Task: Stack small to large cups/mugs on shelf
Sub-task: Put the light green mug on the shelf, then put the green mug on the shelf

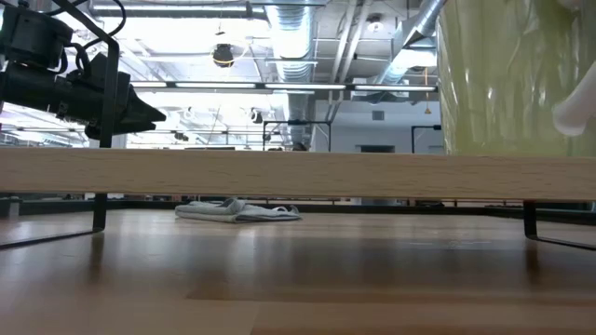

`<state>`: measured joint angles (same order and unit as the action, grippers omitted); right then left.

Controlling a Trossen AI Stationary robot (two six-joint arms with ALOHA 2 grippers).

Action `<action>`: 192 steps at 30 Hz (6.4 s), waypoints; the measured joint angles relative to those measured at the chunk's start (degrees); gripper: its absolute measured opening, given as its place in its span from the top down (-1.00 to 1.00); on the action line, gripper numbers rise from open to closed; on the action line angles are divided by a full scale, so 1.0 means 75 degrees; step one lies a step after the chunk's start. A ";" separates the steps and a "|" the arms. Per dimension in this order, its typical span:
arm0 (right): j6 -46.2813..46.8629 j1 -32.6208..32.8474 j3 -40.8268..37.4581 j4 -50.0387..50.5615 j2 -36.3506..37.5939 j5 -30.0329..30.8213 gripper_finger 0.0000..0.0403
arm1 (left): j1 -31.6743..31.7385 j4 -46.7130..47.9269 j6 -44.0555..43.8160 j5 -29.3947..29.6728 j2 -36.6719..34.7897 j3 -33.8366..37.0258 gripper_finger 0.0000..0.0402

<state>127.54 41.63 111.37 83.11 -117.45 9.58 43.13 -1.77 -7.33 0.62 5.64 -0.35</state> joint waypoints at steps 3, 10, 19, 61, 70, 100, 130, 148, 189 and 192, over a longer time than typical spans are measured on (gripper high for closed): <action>0.0002 0.0000 0.0000 -0.0003 0.0000 0.0100 0.54 | 0.0000 0.0002 0.0003 0.0000 -0.0002 -0.0002 -0.21; 0.0001 0.0000 0.0000 0.0005 0.0000 0.0129 0.54 | 0.0000 -0.0001 0.0003 0.0000 -0.0002 -0.0002 -0.21; 0.0004 0.0000 0.0000 -0.0004 0.0000 0.0149 0.25 | 0.0000 0.0002 0.0000 -0.0008 -0.0002 0.0000 -0.21; -0.0149 0.0006 0.0000 -0.0239 0.0000 -0.0076 -0.02 | -0.0003 0.0002 0.0000 -0.0023 -0.0002 0.0001 -0.21; -0.0261 0.0050 0.0482 0.0254 0.0005 -0.0075 -0.02 | -0.0003 0.0002 0.0000 -0.0023 -0.0002 -0.0002 -0.21; -0.8218 -0.2159 0.1269 0.0911 0.0852 0.6076 -0.02 | 0.0000 -0.0007 0.0000 -0.0029 0.0000 -0.0002 -0.21; -1.3797 -0.6123 0.1158 -0.0792 0.1428 0.6324 -0.02 | 0.0000 -0.0007 -0.0777 -0.0038 0.0000 0.0000 -0.21; -1.7308 -0.8266 -0.4055 -0.8815 0.3995 0.1238 -0.02 | 0.0000 -0.0005 -0.0775 -0.0041 -0.0001 -0.0001 -0.21; -1.7014 -0.7982 -1.3949 -1.3718 1.2480 0.0618 -0.02 | 0.0000 -0.0022 -0.0831 -0.0035 0.0001 -0.0002 -0.21; -1.7210 -0.8013 -1.4065 -1.3709 1.2534 0.0619 -0.02 | 0.0000 -0.0019 -0.1016 -0.0035 0.0000 -0.0002 -0.21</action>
<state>-1.54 -18.47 5.88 -19.70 -23.44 14.23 43.13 -1.92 -14.95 0.36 5.64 -0.36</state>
